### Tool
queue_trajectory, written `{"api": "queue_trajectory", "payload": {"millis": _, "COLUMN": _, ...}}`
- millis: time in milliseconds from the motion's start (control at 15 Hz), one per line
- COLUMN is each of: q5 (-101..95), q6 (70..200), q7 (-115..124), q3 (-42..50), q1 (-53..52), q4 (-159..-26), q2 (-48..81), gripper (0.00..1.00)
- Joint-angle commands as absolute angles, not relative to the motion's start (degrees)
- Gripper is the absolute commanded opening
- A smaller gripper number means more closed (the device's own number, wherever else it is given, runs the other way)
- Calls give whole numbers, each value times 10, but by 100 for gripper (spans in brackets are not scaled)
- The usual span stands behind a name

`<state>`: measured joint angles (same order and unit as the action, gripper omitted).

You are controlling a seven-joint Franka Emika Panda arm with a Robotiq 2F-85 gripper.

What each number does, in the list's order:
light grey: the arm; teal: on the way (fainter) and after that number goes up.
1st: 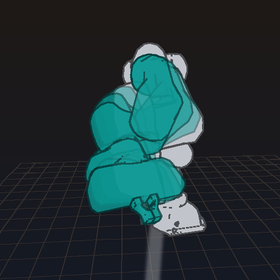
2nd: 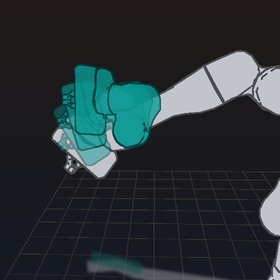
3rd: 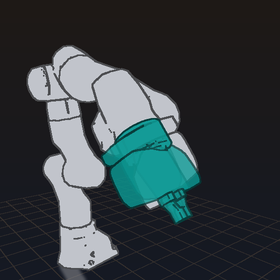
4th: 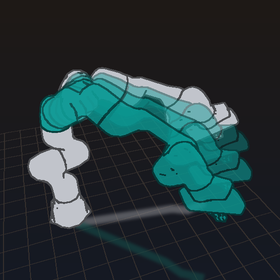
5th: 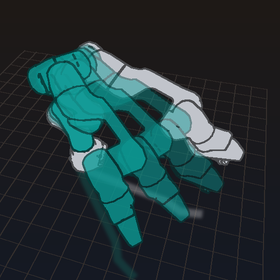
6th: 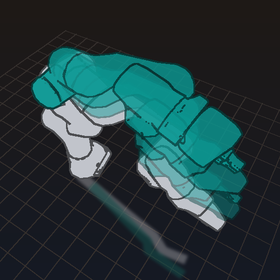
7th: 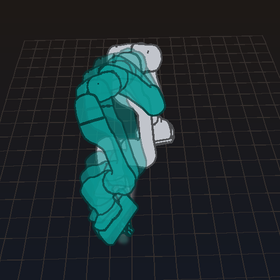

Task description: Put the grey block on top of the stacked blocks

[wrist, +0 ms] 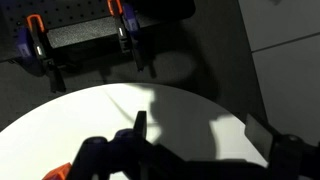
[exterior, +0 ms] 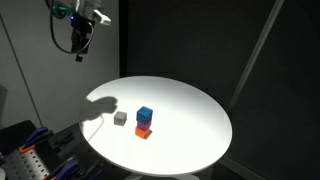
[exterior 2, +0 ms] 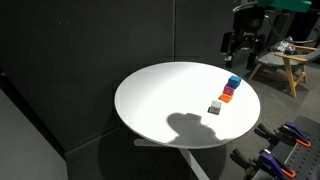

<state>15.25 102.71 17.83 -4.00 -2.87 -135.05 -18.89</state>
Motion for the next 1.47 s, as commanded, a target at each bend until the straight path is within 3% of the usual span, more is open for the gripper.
{"api": "queue_trajectory", "payload": {"millis": 0, "q5": 153, "q6": 1026, "q7": 177, "q3": -44, "q1": -25, "q4": -1349, "q2": -189, "gripper": 100}}
{"api": "queue_trajectory", "payload": {"millis": 733, "q5": 98, "q6": 1083, "q7": 156, "q3": -43, "q1": -19, "q4": -1367, "q2": -192, "gripper": 100}}
{"api": "queue_trajectory", "payload": {"millis": 1400, "q5": 83, "q6": 1237, "q7": 44, "q3": -5, "q1": -2, "q4": -1425, "q2": -179, "gripper": 100}}
